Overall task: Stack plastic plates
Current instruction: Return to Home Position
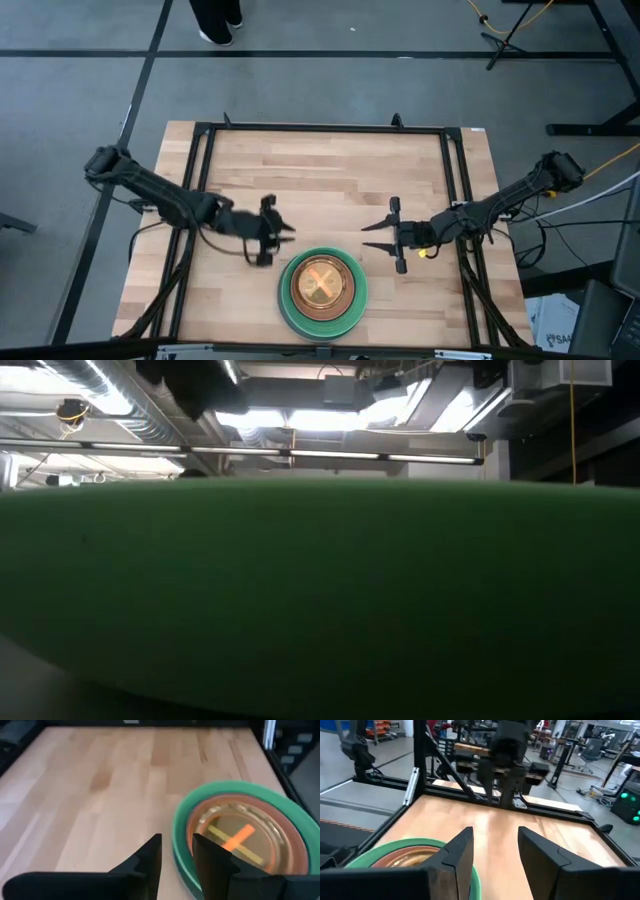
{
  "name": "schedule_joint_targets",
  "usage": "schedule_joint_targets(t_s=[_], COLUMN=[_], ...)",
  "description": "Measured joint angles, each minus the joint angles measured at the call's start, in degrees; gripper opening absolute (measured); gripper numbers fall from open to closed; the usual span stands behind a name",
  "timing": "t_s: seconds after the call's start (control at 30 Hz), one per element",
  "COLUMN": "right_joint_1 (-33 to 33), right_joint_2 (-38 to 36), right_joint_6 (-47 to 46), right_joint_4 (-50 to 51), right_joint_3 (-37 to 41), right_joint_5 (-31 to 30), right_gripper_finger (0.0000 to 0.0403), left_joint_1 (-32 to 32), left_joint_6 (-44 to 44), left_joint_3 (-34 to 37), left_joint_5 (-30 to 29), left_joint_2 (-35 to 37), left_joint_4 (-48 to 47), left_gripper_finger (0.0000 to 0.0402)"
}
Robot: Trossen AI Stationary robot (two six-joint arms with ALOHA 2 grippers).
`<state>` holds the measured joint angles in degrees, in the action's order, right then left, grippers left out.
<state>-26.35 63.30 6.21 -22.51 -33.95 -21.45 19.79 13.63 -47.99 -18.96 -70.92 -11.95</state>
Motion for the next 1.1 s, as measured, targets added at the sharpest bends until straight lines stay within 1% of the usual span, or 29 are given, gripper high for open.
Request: schedule_joint_targets(t_s=[0.07,0.13,0.27,0.33,0.47,0.6,0.7,0.8,0.97,1.03,1.1], right_joint_1=[0.9,2.32,6.65,8.56,10.96,12.27,12.27,12.24,12.24,12.19,12.16], right_joint_2=[0.64,1.39,2.62,3.14,3.27,2.21,1.21,-0.82,-6.35,-9.5,-12.98], right_joint_6=[0.0,-0.78,-3.03,-3.95,-4.83,-5.79,-5.98,-6.22,-7.27,-7.61,-7.7], right_joint_4=[-0.04,-0.01,-0.08,-0.18,-2.13,-6.52,-10.3,-13.92,-20.51,-22.43,-22.57], right_joint_3=[0.0,0.0,0.0,0.0,2.03,6.62,10.72,15.08,23.77,27.15,30.15], right_joint_5=[0.34,2.34,8.7,10.76,11.49,10.77,8.87,8.62,8.25,7.43,8.35], right_gripper_finger=[0.0149,0.0149,0.0149,0.0149,0.0149,0.014,0.0121,0.0098,0.006,0.0046,0.0034], left_joint_1=[-3.05,-5.82,-10.16,-11.55,-13.56,-13.92,-13.69,-13.68,-13.68,-13.66,-13.62], left_joint_6=[-0.62,-0.76,-0.7,-0.72,-0.76,-0.77,-0.71,-0.73,-1.34,-1.7,-2.11], left_joint_3=[5.53,10.84,20.5,24.69,31.67,37.07,40.61,43.23,47.36,47.56,47.56], left_joint_5=[2.06,3.15,3.07,3.45,3.88,3.87,3.51,3.48,3.46,3.45,3.48], left_joint_2=[3.87,7.89,14.82,18.04,23.68,29.26,33.18,36.94,42.23,44.04,45.47], left_joint_4=[5.38,10.55,19.14,22.62,27.23,28.91,30.56,31.53,32.04,29.95,29.33], left_gripper_finger=[0.0102,0.0102,0.0102,0.0102,0.0102,0.0101,0.0094,0.0079,0.005,0.004,0.0032])
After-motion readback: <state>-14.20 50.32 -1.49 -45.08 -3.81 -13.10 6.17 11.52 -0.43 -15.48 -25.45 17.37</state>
